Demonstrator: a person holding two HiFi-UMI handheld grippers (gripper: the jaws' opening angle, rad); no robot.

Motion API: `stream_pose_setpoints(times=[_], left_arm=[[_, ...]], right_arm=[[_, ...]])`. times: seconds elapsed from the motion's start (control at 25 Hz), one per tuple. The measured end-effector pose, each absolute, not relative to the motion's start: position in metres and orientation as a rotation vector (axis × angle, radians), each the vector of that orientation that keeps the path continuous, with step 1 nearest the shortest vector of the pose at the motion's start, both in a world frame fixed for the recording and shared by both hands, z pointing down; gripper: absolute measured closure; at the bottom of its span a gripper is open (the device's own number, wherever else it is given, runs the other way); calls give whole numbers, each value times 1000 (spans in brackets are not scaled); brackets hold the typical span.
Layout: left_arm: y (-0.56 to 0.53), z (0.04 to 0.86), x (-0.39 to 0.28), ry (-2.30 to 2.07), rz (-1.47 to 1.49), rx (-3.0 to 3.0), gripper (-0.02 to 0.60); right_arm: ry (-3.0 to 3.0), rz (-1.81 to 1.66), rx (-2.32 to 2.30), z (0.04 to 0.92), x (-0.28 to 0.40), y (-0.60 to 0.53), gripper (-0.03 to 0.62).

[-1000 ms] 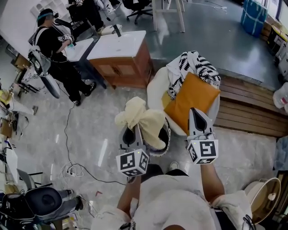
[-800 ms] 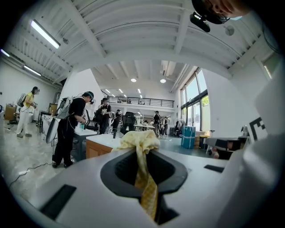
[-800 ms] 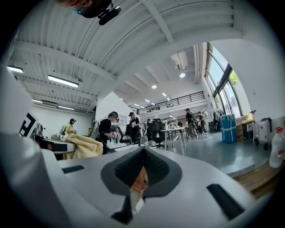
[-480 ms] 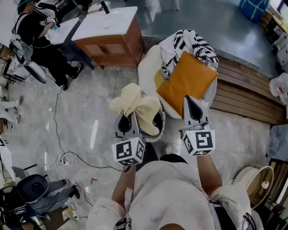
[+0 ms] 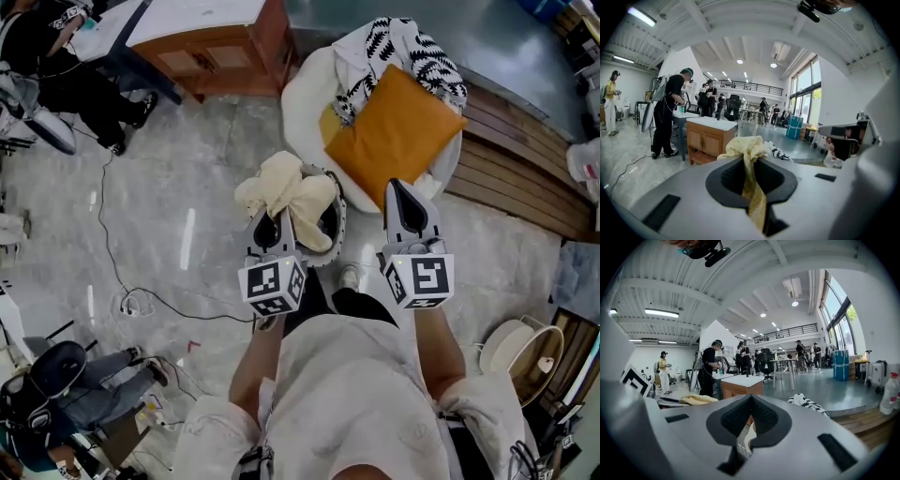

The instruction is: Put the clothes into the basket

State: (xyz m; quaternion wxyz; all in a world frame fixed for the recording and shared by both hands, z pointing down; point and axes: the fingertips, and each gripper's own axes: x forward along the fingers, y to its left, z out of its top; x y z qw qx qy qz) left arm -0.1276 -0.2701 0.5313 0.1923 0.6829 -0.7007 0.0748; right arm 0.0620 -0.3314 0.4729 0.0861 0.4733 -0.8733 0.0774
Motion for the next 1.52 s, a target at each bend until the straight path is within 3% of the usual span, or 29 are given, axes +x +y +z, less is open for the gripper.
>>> stream_pose_setpoints(times=[0.68, 1.24, 1.52], left_arm=[[-305, 687, -143, -1700, 471, 1780, 541], [-290, 832, -133, -1492, 723, 1571, 541], [-278, 862, -129, -1438, 785, 1487, 540]], right_arm=[[-2527, 357, 1294, 546, 4, -341, 606], [-2464, 381, 1272, 575, 8, -322, 606], [-2454, 385, 1277, 585, 1, -317, 606]])
